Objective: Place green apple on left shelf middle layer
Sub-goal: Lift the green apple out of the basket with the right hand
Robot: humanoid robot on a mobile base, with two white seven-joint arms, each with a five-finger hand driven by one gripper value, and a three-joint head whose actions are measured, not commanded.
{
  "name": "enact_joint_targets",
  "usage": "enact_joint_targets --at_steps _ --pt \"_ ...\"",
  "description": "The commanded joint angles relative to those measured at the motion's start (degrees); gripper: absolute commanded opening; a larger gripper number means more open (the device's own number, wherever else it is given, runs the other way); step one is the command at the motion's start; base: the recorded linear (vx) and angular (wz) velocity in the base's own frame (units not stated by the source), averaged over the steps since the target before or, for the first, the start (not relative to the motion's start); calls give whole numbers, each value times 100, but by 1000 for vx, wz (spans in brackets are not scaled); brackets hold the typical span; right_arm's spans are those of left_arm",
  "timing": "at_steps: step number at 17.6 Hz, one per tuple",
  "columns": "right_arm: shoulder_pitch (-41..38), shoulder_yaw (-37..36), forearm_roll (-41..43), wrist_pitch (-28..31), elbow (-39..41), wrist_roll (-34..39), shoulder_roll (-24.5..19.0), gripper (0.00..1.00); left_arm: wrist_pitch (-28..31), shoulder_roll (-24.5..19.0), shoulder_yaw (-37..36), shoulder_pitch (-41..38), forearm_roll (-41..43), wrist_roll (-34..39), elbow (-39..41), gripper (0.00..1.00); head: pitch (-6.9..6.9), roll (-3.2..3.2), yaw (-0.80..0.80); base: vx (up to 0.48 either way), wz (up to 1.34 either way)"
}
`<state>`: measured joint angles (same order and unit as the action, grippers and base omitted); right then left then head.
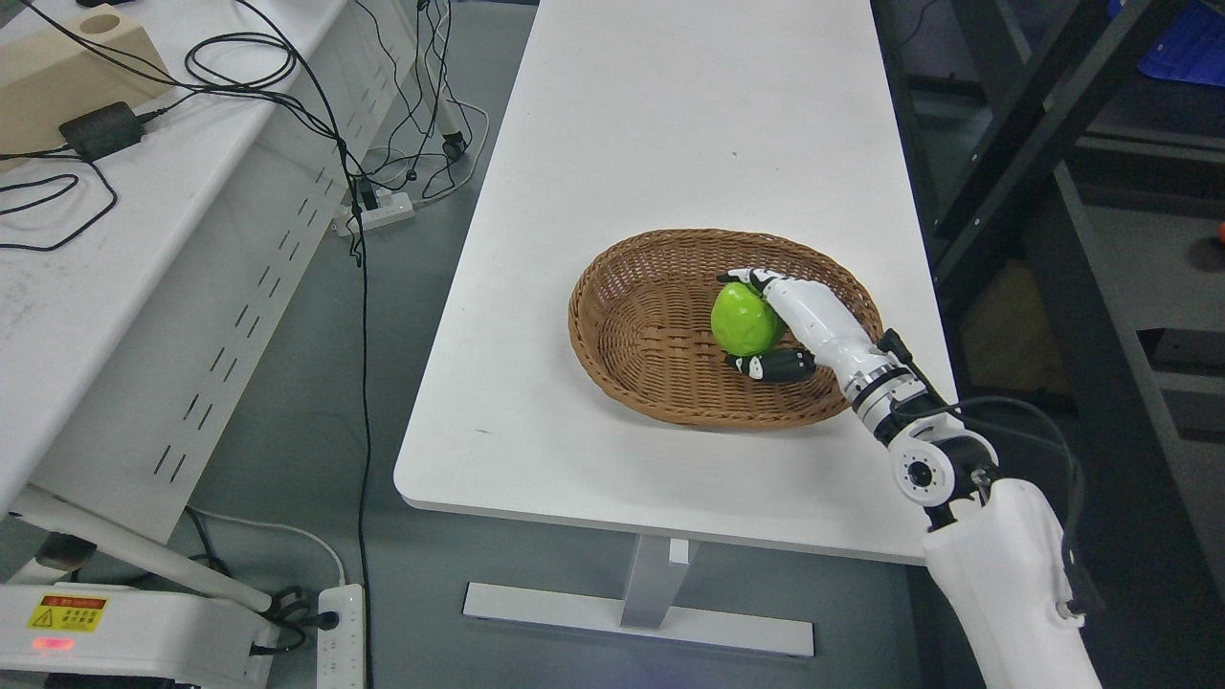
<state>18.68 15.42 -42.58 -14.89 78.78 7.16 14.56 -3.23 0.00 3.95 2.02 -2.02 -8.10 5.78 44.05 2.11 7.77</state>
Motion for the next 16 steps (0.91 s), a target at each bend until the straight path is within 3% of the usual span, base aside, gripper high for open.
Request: enact_joint_targets --at_steps 1,6,16 --pt "-689 -1173 22 -145 953 -1670 -147 0 -2 -100 1 0 0 1 2 100 0 0 0 0 0" --pt "-1419 -1436 66 -145 1851 -1832 -225 0 -2 -100 1 0 0 1 2 100 0 0 0 0 0" --pt "-1973 -1516 154 -260 1983 -1823 -445 0 -2 -100 -17 0 0 1 2 100 0 0 0 0 0"
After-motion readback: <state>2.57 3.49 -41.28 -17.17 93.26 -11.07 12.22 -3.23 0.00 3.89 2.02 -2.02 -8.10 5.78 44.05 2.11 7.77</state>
